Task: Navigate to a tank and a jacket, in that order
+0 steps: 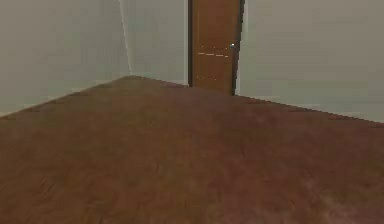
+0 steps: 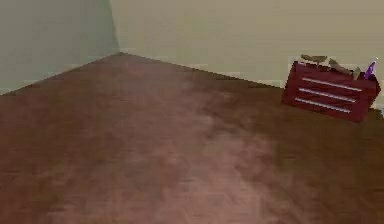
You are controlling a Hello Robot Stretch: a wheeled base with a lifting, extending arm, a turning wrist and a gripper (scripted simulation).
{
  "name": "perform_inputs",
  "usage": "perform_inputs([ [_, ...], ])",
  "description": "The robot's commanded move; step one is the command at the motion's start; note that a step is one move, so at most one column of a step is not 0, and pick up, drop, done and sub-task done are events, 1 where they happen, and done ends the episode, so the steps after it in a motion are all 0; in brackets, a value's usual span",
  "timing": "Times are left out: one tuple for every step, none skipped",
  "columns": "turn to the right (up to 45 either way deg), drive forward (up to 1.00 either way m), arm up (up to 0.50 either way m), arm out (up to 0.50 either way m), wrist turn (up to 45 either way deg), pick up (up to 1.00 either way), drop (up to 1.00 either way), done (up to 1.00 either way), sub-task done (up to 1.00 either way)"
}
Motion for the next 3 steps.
perform_inputs([
  [-45.0, 0.0, 0.0, 0.0, 0.0, 0.0, 0.0, 0.0, 0.0],
  [-45.0, 0.0, 0.0, 0.0, 0.0, 0.0, 0.0, 0.0, 0.0],
  [-45.0, 0.0, 0.0, 0.0, 0.0, 0.0, 0.0, 0.0, 0.0],
])
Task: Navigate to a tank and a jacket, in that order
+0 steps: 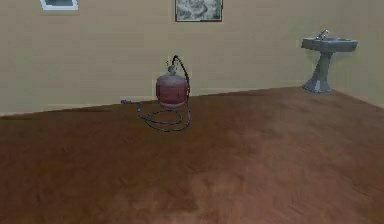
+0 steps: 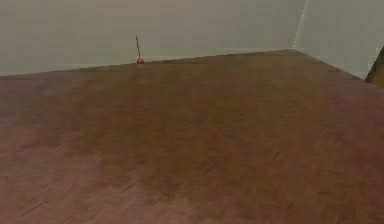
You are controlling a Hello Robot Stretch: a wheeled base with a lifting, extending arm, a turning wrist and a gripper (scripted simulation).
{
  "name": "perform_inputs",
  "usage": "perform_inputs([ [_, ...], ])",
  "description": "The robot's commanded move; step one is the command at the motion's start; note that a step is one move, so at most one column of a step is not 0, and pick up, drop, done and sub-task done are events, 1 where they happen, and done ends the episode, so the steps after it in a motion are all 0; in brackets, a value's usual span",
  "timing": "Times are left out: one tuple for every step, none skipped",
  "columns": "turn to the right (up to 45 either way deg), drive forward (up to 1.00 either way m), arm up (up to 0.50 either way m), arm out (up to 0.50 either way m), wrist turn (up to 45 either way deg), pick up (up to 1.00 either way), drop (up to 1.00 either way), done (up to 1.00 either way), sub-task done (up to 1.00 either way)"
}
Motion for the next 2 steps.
perform_inputs([
  [-9.0, 0.0, 0.0, 0.0, 0.0, 0.0, 0.0, 0.0, 0.0],
  [0.0, 1.0, 0.0, 0.0, 0.0, 0.0, 0.0, 0.0, 0.0],
])
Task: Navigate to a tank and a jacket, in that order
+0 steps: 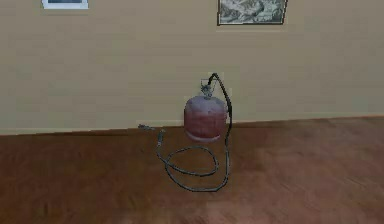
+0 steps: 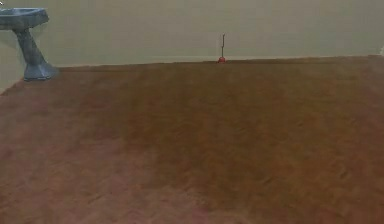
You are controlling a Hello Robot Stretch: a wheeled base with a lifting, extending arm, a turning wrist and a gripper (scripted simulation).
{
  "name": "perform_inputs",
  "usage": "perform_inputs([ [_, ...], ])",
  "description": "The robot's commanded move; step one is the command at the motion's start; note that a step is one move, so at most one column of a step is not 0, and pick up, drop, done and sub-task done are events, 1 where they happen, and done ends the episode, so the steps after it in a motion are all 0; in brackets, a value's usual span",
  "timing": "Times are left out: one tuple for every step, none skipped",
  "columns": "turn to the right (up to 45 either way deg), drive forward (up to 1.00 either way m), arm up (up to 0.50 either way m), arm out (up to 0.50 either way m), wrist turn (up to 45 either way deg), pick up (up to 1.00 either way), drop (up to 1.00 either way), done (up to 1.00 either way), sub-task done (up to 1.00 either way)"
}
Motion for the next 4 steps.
perform_inputs([
  [0.0, 0.5, 0.0, 0.0, 0.0, 0.0, 0.0, 0.0, 0.0],
  [0.0, 0.0, 0.0, 0.0, 0.0, 0.0, 0.0, 0.0, 1.0],
  [-45.0, 0.0, 0.0, 0.0, 0.0, 0.0, 0.0, 0.0, 0.0],
  [-42.0, 0.0, 0.0, 0.0, 0.0, 0.0, 0.0, 0.0, 0.0],
])
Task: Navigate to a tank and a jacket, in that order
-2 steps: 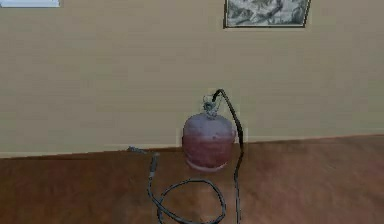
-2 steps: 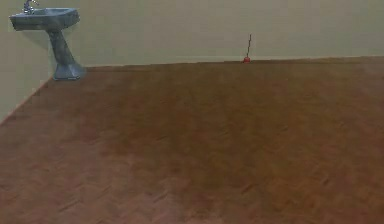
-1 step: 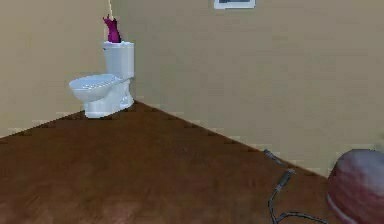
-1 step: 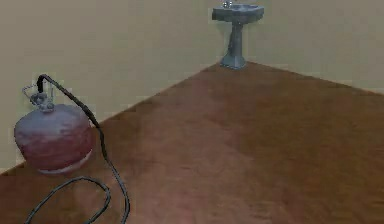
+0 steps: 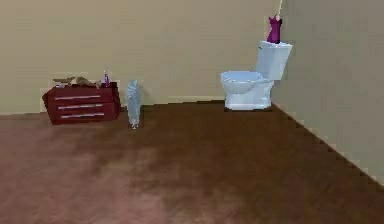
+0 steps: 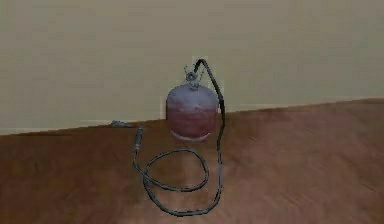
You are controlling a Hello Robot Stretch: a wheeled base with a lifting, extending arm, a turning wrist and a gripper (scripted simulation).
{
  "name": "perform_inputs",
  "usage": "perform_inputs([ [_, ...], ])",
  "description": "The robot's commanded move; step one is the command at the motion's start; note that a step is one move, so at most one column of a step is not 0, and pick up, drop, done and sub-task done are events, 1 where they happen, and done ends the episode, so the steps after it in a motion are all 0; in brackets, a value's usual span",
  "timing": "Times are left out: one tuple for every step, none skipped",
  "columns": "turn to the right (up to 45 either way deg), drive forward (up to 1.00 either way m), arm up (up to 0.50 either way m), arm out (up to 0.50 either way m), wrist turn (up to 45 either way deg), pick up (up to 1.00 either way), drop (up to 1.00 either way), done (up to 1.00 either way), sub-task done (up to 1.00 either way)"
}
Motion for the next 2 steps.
perform_inputs([
  [0.0, 1.0, 0.0, 0.0, 0.0, 0.0, 0.0, 0.0, 0.0],
  [0.0, 1.0, 0.0, 0.0, 0.0, 0.0, 0.0, 0.0, 0.0],
])
